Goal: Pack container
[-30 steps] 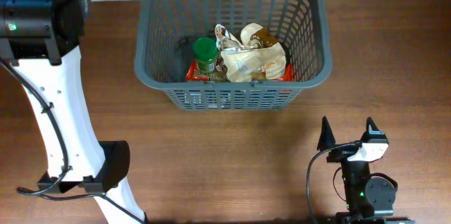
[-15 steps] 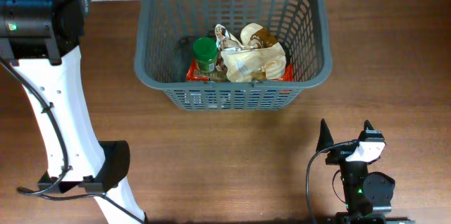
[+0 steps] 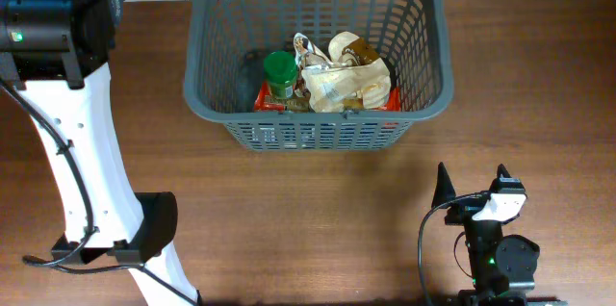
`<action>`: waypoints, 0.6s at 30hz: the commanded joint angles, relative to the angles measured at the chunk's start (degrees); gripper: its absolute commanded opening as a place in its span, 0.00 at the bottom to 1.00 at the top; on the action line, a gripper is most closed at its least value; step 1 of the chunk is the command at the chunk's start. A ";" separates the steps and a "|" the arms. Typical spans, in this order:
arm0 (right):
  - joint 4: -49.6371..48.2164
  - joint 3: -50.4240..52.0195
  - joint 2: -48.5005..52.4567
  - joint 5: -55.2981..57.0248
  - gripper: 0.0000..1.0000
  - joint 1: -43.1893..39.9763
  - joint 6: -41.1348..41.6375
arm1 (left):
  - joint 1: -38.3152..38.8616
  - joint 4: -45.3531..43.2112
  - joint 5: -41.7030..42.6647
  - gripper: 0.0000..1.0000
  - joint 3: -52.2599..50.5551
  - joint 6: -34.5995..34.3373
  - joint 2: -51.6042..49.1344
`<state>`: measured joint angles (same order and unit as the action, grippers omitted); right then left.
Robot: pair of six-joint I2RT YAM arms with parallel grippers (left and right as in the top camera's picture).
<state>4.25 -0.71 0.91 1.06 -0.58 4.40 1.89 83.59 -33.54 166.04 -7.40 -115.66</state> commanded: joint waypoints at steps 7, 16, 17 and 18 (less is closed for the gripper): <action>0.28 0.39 -0.55 0.92 0.99 0.61 0.33 | -0.20 2.64 -4.17 0.99 0.52 -0.70 6.54; 0.28 0.39 -0.55 0.92 0.99 0.61 0.33 | -0.20 6.19 2.51 0.99 0.52 -0.74 28.79; 0.28 0.39 -0.55 0.92 0.99 0.61 0.33 | -0.20 7.10 2.51 0.99 0.52 -0.72 30.32; 0.28 0.39 -0.55 0.92 0.99 0.61 0.33 | -0.20 8.63 2.54 0.99 0.52 -0.74 32.39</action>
<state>4.27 -0.71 0.91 1.06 -0.58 4.47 1.89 89.65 -32.51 166.43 -7.42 -87.53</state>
